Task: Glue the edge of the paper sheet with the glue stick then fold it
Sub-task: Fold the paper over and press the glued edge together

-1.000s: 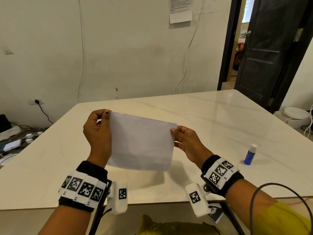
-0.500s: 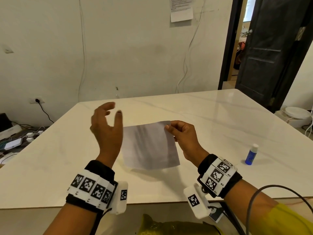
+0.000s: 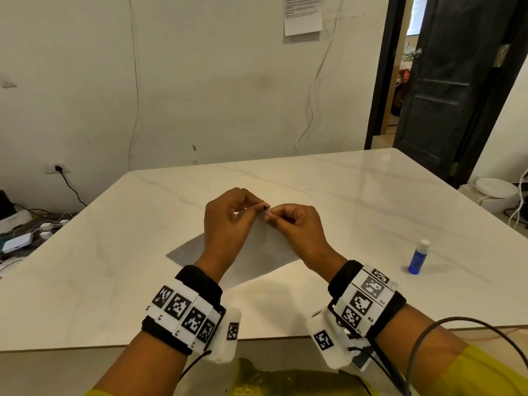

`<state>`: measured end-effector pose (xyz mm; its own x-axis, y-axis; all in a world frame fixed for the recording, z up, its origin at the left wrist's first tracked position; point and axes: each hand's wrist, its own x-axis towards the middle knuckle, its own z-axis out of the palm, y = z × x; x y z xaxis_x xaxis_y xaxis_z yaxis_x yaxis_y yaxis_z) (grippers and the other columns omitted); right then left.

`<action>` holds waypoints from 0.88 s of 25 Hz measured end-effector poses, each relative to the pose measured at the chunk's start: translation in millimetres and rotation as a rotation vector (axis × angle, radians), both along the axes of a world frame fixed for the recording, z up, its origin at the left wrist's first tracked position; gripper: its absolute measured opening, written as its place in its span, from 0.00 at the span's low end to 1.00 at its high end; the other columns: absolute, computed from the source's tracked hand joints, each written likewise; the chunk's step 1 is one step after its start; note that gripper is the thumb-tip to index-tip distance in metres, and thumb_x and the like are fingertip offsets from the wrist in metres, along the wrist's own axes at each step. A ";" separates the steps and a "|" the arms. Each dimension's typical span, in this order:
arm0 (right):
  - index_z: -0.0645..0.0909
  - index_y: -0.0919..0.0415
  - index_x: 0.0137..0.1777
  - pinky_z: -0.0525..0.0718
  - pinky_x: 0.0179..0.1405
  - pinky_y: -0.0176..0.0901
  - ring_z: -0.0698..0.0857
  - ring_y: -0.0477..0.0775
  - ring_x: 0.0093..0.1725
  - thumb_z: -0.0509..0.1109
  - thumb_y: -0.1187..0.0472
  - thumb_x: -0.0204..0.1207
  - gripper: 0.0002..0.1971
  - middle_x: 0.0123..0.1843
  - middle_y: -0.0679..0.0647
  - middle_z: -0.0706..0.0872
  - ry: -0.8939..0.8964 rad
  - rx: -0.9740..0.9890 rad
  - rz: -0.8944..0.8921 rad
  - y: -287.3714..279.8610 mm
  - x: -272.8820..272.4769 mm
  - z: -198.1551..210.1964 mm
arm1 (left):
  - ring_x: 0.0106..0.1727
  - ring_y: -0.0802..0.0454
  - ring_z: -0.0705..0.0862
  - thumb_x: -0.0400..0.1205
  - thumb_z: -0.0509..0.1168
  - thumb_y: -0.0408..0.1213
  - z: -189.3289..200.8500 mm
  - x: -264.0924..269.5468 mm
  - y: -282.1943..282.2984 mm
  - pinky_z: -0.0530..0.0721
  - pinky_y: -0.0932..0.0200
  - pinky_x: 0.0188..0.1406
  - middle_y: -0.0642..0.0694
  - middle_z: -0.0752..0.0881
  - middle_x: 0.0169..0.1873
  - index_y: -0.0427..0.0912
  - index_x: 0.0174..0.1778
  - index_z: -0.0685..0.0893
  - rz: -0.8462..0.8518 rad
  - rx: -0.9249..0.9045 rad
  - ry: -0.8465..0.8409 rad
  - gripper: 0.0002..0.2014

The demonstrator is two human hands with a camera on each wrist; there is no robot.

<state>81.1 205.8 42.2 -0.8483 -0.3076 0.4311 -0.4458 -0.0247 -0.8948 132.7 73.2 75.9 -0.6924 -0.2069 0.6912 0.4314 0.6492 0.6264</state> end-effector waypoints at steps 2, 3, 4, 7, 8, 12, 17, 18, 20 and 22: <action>0.89 0.58 0.42 0.83 0.40 0.28 0.86 0.37 0.36 0.72 0.60 0.72 0.04 0.37 0.46 0.89 -0.060 0.009 0.024 5.1 0.1 -4.3 | 0.41 0.58 0.86 0.75 0.69 0.33 4.9 0.4 -5.7 0.82 0.72 0.40 0.59 0.86 0.33 0.43 0.36 0.87 -0.003 0.008 -0.011 0.04; 0.89 0.57 0.41 0.83 0.39 0.28 0.86 0.37 0.36 0.72 0.61 0.72 0.04 0.37 0.45 0.89 -0.074 0.019 0.031 8.0 -0.5 -6.7 | 0.41 0.59 0.86 0.75 0.69 0.32 7.2 1.4 -8.3 0.82 0.73 0.40 0.59 0.86 0.33 0.42 0.37 0.88 -0.007 0.014 -0.020 0.04; 0.89 0.56 0.40 0.82 0.39 0.27 0.86 0.37 0.35 0.72 0.61 0.72 0.04 0.36 0.44 0.89 -0.084 0.029 0.037 10.8 -1.3 -9.8 | 0.41 0.60 0.86 0.76 0.69 0.31 9.1 3.0 -10.8 0.82 0.74 0.41 0.58 0.87 0.34 0.41 0.37 0.87 -0.008 0.027 -0.024 0.04; 0.88 0.54 0.37 0.82 0.39 0.28 0.85 0.38 0.35 0.73 0.64 0.71 0.06 0.35 0.46 0.89 -0.140 0.021 0.052 19.1 -4.0 -18.9 | 0.40 0.64 0.85 0.77 0.68 0.31 13.5 7.0 -19.0 0.82 0.75 0.42 0.56 0.86 0.35 0.42 0.39 0.86 0.002 0.104 -0.009 0.04; 0.87 0.53 0.37 0.83 0.40 0.31 0.86 0.42 0.36 0.72 0.65 0.71 0.07 0.36 0.48 0.89 -0.162 0.018 0.057 21.7 -4.8 -21.6 | 0.40 0.65 0.85 0.77 0.68 0.31 15.1 7.5 -21.4 0.82 0.75 0.42 0.55 0.86 0.35 0.41 0.39 0.86 0.002 0.132 -0.009 0.03; 0.87 0.54 0.38 0.86 0.41 0.39 0.87 0.46 0.36 0.72 0.66 0.72 0.06 0.33 0.48 0.90 -0.234 0.002 0.083 28.7 -6.3 -27.0 | 0.39 0.67 0.84 0.77 0.68 0.33 19.8 10.6 -29.0 0.81 0.77 0.40 0.59 0.86 0.34 0.43 0.39 0.86 0.030 0.187 -0.025 0.02; 0.82 0.60 0.40 0.88 0.43 0.40 0.88 0.47 0.38 0.68 0.65 0.75 0.03 0.37 0.51 0.88 -0.415 -0.236 0.183 26.3 -1.9 -21.4 | 0.38 0.71 0.83 0.78 0.67 0.33 20.5 13.0 -33.5 0.79 0.79 0.39 0.54 0.85 0.36 0.44 0.39 0.84 0.081 0.343 0.006 0.03; 0.81 0.59 0.40 0.87 0.42 0.39 0.87 0.48 0.38 0.68 0.66 0.75 0.04 0.38 0.51 0.87 -0.440 -0.292 0.206 24.4 -0.4 -19.2 | 0.37 0.70 0.83 0.78 0.67 0.34 20.2 13.3 -34.6 0.79 0.79 0.39 0.54 0.85 0.37 0.46 0.38 0.84 0.094 0.404 0.022 0.04; 0.80 0.58 0.38 0.86 0.39 0.38 0.87 0.48 0.36 0.67 0.67 0.75 0.06 0.35 0.49 0.87 -0.442 -0.350 0.213 20.5 0.3 -14.6 | 0.40 0.66 0.83 0.78 0.67 0.35 18.5 14.4 -36.0 0.82 0.74 0.43 0.53 0.86 0.38 0.49 0.38 0.85 0.108 0.522 0.031 0.05; 0.80 0.58 0.36 0.86 0.38 0.38 0.87 0.46 0.33 0.67 0.67 0.75 0.08 0.31 0.46 0.88 -0.408 -0.346 0.180 17.3 -1.0 -9.8 | 0.44 0.56 0.84 0.80 0.64 0.37 17.5 14.8 -38.3 0.83 0.64 0.46 0.51 0.87 0.41 0.47 0.43 0.87 0.097 0.691 -0.021 0.06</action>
